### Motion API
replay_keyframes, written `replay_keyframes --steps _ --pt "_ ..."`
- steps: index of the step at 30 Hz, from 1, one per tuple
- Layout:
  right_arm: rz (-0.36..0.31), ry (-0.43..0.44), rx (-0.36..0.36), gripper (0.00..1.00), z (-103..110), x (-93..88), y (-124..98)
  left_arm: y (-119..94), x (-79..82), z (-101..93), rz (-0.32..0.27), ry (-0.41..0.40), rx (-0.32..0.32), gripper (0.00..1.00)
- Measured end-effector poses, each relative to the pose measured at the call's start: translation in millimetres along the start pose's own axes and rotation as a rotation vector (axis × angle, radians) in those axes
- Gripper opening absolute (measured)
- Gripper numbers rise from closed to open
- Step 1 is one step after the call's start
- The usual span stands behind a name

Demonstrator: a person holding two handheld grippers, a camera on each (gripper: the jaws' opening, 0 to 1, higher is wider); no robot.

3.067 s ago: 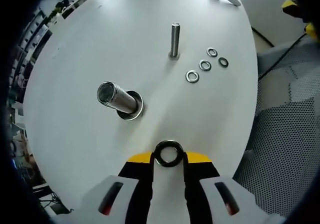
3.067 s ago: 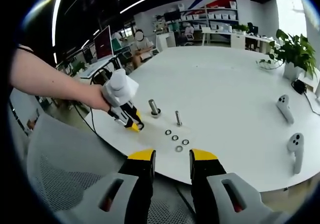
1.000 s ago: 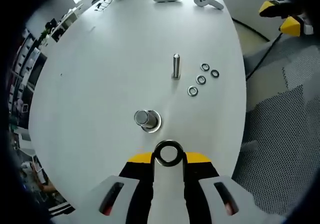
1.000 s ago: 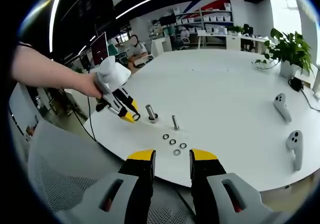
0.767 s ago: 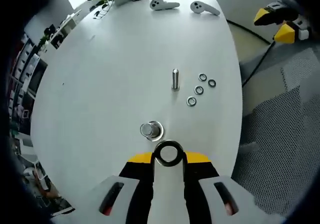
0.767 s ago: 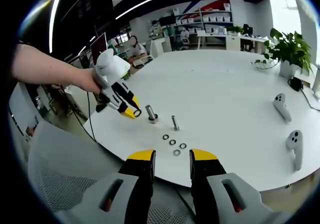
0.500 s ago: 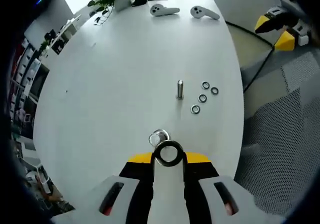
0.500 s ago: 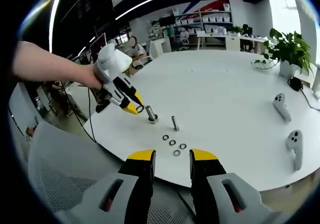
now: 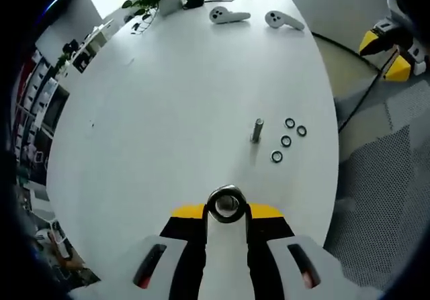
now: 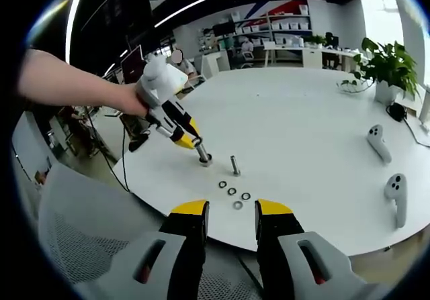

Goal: Place the washer onto the threaded stud by aligning its center hole with the stud, sliding it down to the base, and recovering from edge contact or off-axis alignment until the washer reaches the visible bottom stop.

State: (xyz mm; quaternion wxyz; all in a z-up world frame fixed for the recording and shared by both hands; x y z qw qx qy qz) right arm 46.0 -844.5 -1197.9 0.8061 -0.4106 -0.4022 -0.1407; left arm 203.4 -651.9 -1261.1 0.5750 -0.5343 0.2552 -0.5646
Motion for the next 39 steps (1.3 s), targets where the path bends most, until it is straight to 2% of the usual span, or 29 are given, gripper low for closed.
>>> replay_keyframes --steps 17,39 --pt "-0.007 0.005 0.000 0.29 -1 0.8 0 16 -0.8 -3.2 0.049 0.032 -0.010 0.20" --pt "-0.028 0.016 -0.008 0.29 -2 2.2 -1 50 -12.4 -17.5 0.134 0.066 -0.027 0.20"
Point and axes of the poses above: the point that each gripper's makers call its tool centre point, and the gripper's own axes: y roughly forward along the fingers, z roughly to its left, x roughly out of its top, the point moved 4 cm from there along -y, roughly backward along the fingers, and after that the axes turned 13 degrees about x, right-handed, at the moved point
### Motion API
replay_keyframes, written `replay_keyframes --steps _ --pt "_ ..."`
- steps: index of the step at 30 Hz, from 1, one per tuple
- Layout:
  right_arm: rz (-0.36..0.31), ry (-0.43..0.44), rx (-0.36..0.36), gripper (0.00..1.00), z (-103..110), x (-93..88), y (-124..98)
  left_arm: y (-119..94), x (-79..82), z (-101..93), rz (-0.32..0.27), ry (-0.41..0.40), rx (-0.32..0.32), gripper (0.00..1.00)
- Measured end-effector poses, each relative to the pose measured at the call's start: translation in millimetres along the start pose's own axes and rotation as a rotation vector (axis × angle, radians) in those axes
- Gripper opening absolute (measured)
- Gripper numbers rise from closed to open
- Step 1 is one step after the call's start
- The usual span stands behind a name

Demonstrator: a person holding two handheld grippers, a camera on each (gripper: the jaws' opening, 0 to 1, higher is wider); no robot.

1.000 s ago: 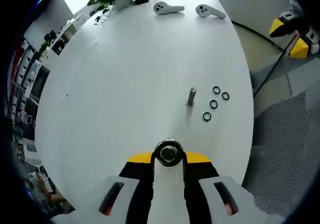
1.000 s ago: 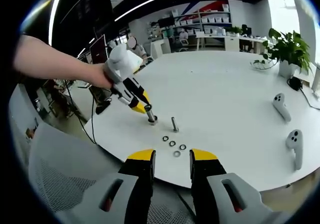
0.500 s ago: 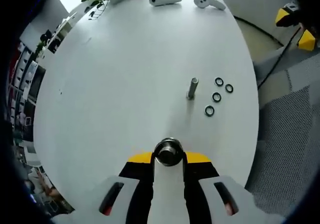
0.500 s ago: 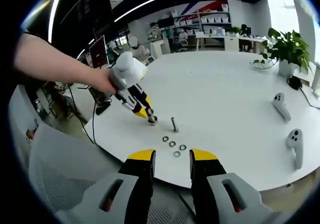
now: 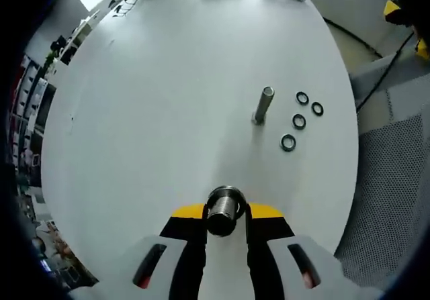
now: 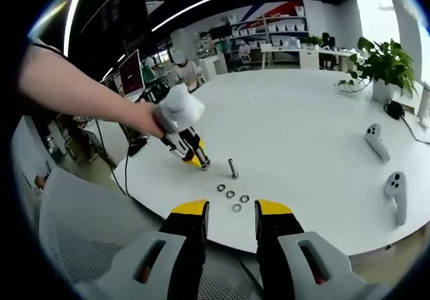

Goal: Place the washer onto the threaded stud by aligning its center hole with the stud, sliding it down to the base, and recovering from edge contact or off-axis alignment until the washer reaches the visible bottom stop.

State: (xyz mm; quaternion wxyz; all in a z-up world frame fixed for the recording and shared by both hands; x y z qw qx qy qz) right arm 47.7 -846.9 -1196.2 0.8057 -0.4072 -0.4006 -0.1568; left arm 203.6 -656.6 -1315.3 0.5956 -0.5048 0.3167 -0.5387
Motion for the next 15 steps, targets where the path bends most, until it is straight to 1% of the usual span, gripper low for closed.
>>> replay_keyframes --steps 1,8,15 --pt "0.000 0.000 0.000 0.29 0.1 0.0 0.0 1.3 -0.8 -0.3 0.005 0.005 0.001 0.20" --pt "0.000 -0.002 -0.001 0.29 -0.2 0.1 0.0 1.7 -0.9 -0.6 0.008 -0.026 -0.014 0.21" --pt "0.007 -0.003 0.003 0.29 0.9 -0.8 0.3 1.8 -1.4 -0.6 0.000 -0.037 -0.006 0.21"
Point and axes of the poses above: the point that each gripper's makers call its tool centre point, and the gripper's own axes: y roughly forward along the fingers, z roughly to its left, x roughly out of its top, the point moved 4 cm from there along -y, roughly backward along the fingers, and after that the axes turned 13 degrees about x, right-handed, at the moved point
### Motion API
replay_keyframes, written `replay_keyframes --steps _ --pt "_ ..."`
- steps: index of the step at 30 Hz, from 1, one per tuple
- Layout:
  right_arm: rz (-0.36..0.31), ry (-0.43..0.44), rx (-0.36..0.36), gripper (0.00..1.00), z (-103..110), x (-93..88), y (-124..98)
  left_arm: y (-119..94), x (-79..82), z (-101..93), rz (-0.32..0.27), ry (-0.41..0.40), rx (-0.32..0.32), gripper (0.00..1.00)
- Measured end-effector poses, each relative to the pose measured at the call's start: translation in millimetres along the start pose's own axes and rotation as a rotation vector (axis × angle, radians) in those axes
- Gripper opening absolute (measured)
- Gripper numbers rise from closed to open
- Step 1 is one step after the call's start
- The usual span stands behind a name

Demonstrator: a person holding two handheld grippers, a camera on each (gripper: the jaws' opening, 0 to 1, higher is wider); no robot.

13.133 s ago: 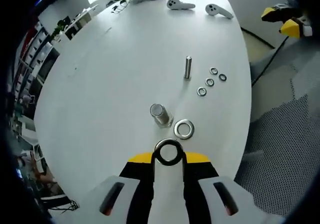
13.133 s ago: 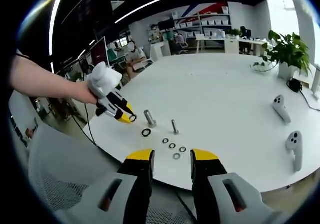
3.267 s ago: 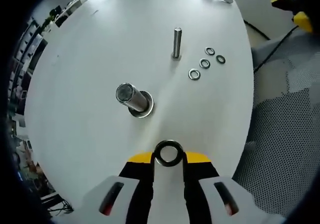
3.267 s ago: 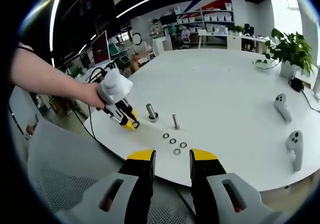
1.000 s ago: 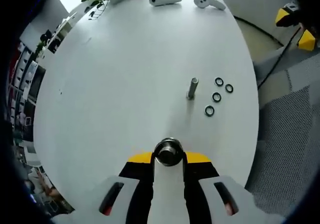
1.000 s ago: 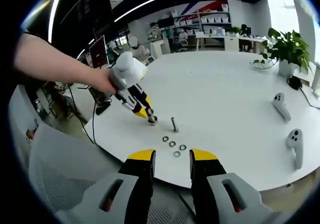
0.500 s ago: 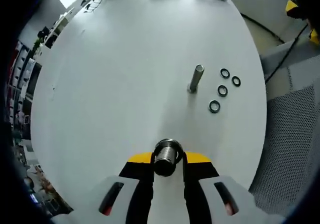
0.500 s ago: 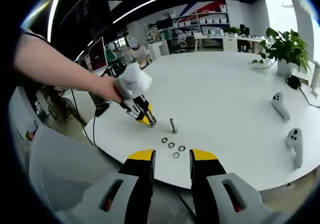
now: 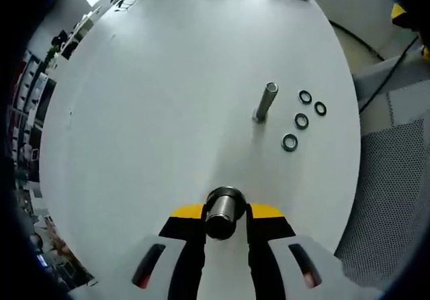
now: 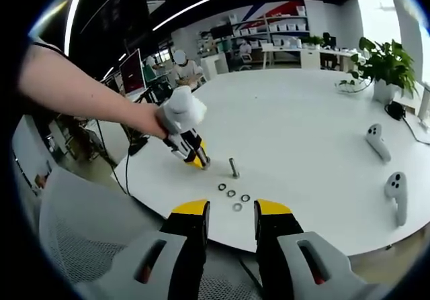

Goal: Place the washer onto the threaded stud by aligning its center hole with the stud, sliding it down to the base, and recovering from edge contact or off-axis alignment until the washer reaches the visible bottom stop.

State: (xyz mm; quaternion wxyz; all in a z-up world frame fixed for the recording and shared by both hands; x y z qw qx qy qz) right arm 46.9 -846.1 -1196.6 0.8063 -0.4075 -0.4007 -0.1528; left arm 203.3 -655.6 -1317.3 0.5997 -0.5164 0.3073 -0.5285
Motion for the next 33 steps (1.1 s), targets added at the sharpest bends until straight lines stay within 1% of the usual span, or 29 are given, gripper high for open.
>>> replay_keyframes --steps 2,6,8,11,15,18,20,22,26,27,28,29,31,32,33 --pt "0.006 -0.002 0.000 0.29 0 -0.4 0 -1 -2.2 0.0 -0.002 0.002 0.004 0.21" --pt "0.018 -0.007 0.004 0.29 0 -1.5 1 -7 -8.4 -1.4 -0.013 -0.026 0.021 0.25" --pt "0.027 -0.011 0.007 0.29 1 -2.4 2 -11 -11.2 -3.6 -0.029 -0.062 0.014 0.26" --pt "0.034 -0.012 0.009 0.29 1 -3.1 2 -17 -16.1 -3.8 -0.049 -0.101 0.022 0.27" --pt "0.049 -0.019 0.013 0.29 2 -4.5 3 -29 -23.9 -4.5 -0.093 -0.196 0.033 0.27" --pt "0.056 -0.023 0.017 0.29 2 -5.1 4 -37 -35.9 -7.3 -0.108 -0.218 0.043 0.27" --pt "0.072 -0.032 0.026 0.29 4 -6.6 5 -41 -43.4 -8.4 -0.115 -0.235 0.052 0.27" --pt "0.077 -0.040 0.031 0.29 5 -6.9 6 -48 -50.6 -10.4 -0.132 -0.285 0.059 0.27" --pt "0.081 -0.039 0.034 0.29 6 -7.5 5 -65 -59.2 -11.6 -0.194 -0.402 0.079 0.27" --pt "0.078 -0.039 0.034 0.29 5 -7.2 5 -68 -60.6 -11.4 -0.208 -0.419 0.083 0.27" --pt "0.076 -0.039 0.034 0.29 5 -6.9 5 -75 -60.8 -13.0 -0.239 -0.431 0.081 0.27" --pt "0.074 -0.039 0.035 0.29 5 -6.4 5 -80 -62.8 -13.7 -0.250 -0.429 0.083 0.27" --pt "0.074 -0.042 0.036 0.29 6 -6.4 5 -90 -68.6 -9.8 -0.280 -0.464 0.122 0.27" --pt "0.073 -0.042 0.036 0.29 6 -6.5 5 -98 -69.4 -9.2 -0.312 -0.506 0.129 0.27" --pt "0.068 -0.039 0.033 0.29 6 -6.1 4 -103 -70.4 -8.8 -0.331 -0.530 0.135 0.27"
Point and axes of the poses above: the point that each gripper's makers call its tool centre point, and the gripper's own axes: y roughly forward along the fingers, z roughly to its left, x roughly out of its top, the point moved 4 cm from there along -y, roughly backward along the fingers, and after that the axes turned 13 degrees about x, right-handed, at the moved point
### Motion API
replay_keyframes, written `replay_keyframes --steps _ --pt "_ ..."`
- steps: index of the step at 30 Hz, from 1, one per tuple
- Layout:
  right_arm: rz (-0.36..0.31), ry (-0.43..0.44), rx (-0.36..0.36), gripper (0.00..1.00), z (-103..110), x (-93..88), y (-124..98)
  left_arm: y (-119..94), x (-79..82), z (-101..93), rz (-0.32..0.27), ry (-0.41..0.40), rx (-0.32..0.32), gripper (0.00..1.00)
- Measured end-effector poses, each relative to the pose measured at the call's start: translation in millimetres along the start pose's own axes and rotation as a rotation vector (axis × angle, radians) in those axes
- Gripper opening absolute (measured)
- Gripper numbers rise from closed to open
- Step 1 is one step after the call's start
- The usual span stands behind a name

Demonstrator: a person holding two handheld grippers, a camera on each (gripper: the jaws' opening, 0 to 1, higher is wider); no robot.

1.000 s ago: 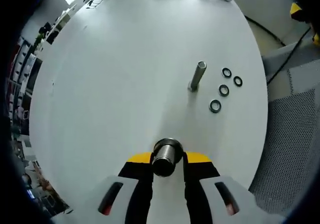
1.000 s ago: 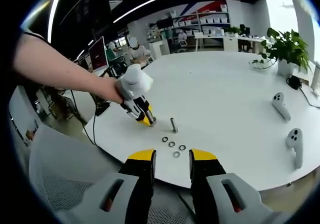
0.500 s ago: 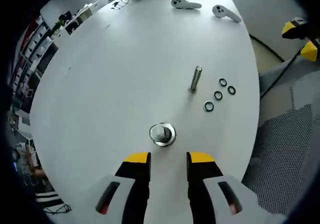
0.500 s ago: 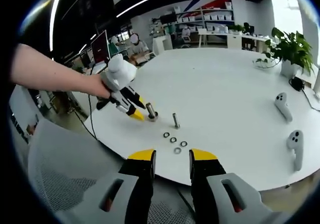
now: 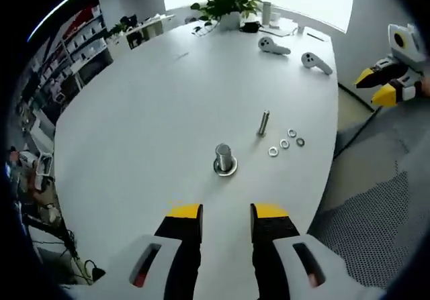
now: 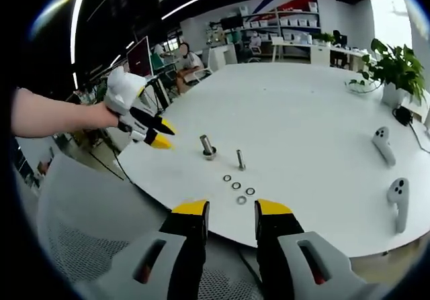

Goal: Place the washer onto the threaded stud by aligning its center hole with the stud, sliding it down to the base, and recovering from edge contact or off-axis alignment until the washer reaches the visible bottom stop.

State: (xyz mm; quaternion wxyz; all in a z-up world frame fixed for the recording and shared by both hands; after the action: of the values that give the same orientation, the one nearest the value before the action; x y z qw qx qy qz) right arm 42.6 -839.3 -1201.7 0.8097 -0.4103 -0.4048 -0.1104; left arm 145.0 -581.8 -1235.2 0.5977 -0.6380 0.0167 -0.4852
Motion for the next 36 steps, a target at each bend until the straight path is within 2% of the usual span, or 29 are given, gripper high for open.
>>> replay_keyframes --steps 6,9,14,18,26,32,36 --pt "-0.006 0.008 -0.005 0.29 -1 0.2 0 -37 2.2 -2.5 -0.096 -0.060 0.043 0.27" --pt "-0.002 0.004 -0.003 0.29 -1 0.2 0 -49 2.3 -4.6 -0.141 -0.103 0.052 0.27" --pt "-0.001 0.012 -0.008 0.30 -1 -0.9 -1 -69 -5.5 -7.5 -0.163 -0.126 0.054 0.27" --pt "-0.001 0.014 -0.009 0.30 -2 -1.2 -1 -87 -3.6 -2.9 -0.224 -0.214 0.051 0.28" --pt "0.011 0.018 -0.018 0.30 -3 -3.0 -1 -117 -21.2 -6.7 -0.265 -0.245 0.057 0.28" --pt "0.038 0.019 -0.023 0.30 -3 -6.1 0 -127 -34.9 -18.0 -0.254 -0.201 0.047 0.28" --pt "0.046 0.020 -0.029 0.30 -4 -7.0 0 -129 -44.3 -21.5 -0.262 -0.220 0.029 0.28"
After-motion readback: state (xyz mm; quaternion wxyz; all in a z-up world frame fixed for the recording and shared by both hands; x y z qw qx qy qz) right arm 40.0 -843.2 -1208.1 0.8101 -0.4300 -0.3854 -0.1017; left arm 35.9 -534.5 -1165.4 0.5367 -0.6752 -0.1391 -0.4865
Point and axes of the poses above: the point that each gripper's makers call its tool centre point, and the gripper's own axes: y roughly forward along the fingers, z roughly to its left, x roughly out of its top, the point moved 4 cm from there along -y, roughly backward along the fingers, and after that the axes turned 13 degrees about x, right-handed, at the moved point
